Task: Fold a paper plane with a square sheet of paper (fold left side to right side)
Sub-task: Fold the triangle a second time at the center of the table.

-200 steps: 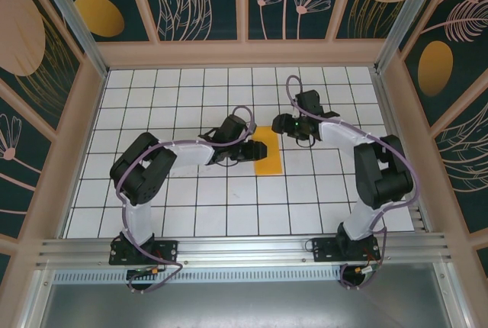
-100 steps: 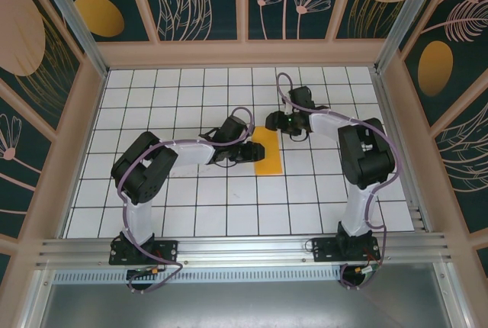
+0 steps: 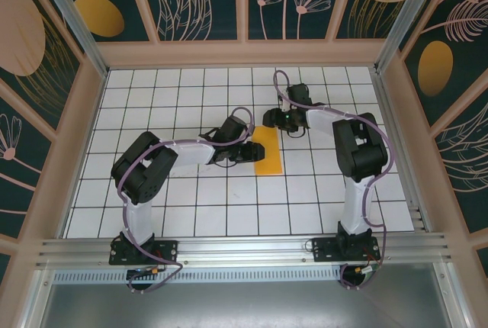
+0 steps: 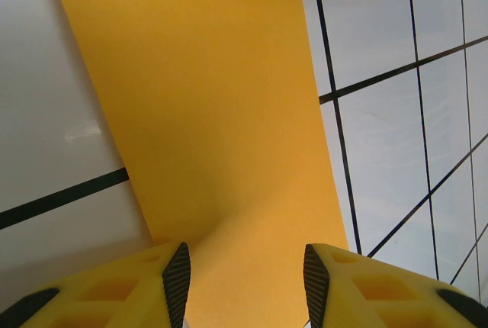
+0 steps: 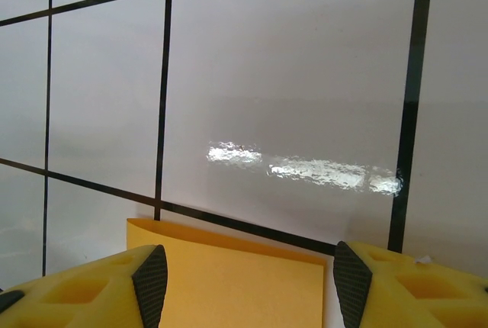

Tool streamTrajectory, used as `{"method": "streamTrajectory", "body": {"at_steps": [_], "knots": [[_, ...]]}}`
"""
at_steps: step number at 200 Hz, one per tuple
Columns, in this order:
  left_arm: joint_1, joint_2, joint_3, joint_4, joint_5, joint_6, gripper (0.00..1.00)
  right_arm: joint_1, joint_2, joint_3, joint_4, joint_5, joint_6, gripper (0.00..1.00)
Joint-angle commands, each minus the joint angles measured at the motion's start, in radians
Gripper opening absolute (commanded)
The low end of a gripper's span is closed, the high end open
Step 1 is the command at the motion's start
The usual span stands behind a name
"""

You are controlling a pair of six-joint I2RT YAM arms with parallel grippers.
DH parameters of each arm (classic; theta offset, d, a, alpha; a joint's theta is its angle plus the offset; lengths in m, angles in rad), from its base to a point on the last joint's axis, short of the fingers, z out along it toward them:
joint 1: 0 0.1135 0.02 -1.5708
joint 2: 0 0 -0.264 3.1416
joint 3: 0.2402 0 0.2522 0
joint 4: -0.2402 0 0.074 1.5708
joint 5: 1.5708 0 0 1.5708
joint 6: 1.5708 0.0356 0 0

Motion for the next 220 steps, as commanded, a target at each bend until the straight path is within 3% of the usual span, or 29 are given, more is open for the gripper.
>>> {"method": "streamTrajectory", "body": {"at_steps": [1, 84, 220], "knots": [[-0.001, 0.018, -0.005, -0.020, -0.012, 0.020, 0.47, -0.003, 0.027, 0.031, 0.005, -0.035, -0.013, 0.63], [-0.002, 0.019, -0.006, -0.021, -0.015, 0.019, 0.47, -0.002, -0.034, -0.033, 0.024, -0.062, 0.007, 0.50], [-0.002, -0.068, -0.029, 0.016, -0.024, 0.030, 0.47, 0.001, -0.201, -0.255, 0.090, -0.132, 0.056, 0.44]]}}
